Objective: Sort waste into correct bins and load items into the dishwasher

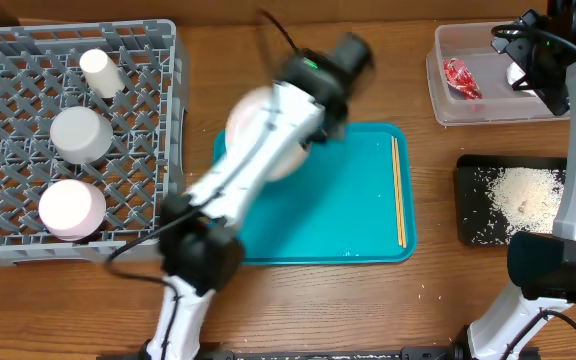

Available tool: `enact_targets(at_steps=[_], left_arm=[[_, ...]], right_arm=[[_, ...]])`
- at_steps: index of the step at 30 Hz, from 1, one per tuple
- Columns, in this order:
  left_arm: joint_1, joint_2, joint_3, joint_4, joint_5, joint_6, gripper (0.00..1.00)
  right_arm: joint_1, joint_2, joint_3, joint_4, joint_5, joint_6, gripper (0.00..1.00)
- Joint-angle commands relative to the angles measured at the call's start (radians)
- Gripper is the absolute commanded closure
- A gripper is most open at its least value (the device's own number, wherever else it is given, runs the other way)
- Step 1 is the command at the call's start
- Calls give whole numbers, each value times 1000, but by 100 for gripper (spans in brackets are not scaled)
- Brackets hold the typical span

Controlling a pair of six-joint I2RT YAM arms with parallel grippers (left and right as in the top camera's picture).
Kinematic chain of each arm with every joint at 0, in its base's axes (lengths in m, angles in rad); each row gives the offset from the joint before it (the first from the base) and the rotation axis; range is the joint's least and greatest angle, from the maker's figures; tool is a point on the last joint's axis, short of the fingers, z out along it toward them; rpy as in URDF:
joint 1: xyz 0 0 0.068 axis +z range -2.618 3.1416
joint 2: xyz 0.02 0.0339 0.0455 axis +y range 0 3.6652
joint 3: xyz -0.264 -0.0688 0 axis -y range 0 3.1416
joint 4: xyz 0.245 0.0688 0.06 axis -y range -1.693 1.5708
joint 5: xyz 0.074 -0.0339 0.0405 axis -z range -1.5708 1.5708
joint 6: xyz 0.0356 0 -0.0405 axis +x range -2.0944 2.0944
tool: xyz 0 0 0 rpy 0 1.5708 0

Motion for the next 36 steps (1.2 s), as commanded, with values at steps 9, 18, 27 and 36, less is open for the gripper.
enact_targets(at_steps=[9,18,27,36], left_arm=[[518,-112,66,226,741,616,96],[722,14,66,214,986,786,96],[828,48,62,191,1112,868,96],[833,48,32,130,952,897,96]], right_arm=[[2,-9,14,6,11,2,0],[2,-9,14,6,11,2,0],[2,-9,14,5,11,2,0],[2,-9,14,5,11,2,0]])
